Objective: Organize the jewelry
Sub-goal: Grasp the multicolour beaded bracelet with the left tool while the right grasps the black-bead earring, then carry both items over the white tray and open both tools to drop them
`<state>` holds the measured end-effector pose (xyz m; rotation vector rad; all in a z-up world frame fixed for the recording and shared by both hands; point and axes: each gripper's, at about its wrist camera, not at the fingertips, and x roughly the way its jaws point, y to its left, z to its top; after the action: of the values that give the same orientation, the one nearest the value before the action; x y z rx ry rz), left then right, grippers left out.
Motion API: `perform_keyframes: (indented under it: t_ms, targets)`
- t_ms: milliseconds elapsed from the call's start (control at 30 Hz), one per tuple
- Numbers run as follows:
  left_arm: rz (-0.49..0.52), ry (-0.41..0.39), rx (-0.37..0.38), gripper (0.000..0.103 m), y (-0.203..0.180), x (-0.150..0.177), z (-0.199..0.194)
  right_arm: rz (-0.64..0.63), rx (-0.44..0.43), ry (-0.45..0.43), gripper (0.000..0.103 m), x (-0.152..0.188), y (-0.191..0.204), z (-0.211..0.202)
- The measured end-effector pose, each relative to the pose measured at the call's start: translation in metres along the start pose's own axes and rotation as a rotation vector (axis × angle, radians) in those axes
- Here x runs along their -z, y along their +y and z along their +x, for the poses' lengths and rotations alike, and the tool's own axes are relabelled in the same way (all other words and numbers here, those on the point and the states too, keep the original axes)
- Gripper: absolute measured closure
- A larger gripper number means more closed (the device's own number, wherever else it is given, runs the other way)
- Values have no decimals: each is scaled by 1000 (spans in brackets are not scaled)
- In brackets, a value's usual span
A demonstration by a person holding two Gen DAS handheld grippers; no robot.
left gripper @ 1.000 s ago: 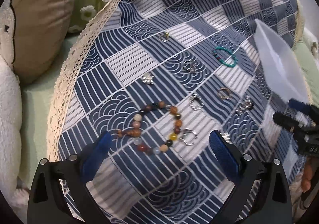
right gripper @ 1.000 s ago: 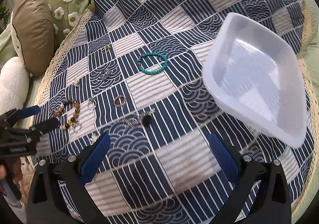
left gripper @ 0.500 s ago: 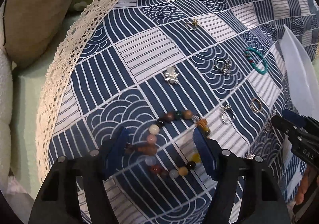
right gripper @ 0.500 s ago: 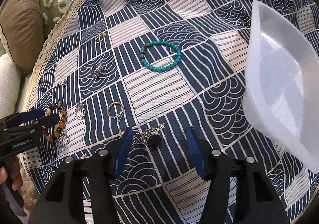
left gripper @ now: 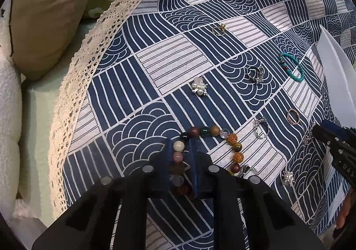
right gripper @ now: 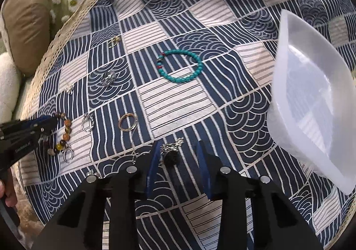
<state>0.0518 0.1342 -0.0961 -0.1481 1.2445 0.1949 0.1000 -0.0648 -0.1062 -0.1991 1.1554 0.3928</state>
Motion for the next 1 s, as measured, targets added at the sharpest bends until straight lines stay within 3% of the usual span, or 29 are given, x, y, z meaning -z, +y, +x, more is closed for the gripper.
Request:
perform_keyframes:
  t_ms: [33, 100, 400, 833, 1000]
  targets:
    - [4, -3, -3, 93, 0, 0, 0, -8, 3, 5, 81, 1, 2, 2]
    - [8, -7, -5, 94, -1, 0, 0, -9, -8, 9, 86, 2, 2, 3]
    - [-16, -25, 72, 94, 1, 2, -12, 8, -30, -15, 88, 6, 0, -20]
    - [55, -152, 241, 94, -46, 7, -86, 89, -116, -108, 88, 4, -38, -82]
    - [99, -225, 299, 94, -80, -7, -130, 137, -93, -216, 88, -9, -70, -133]
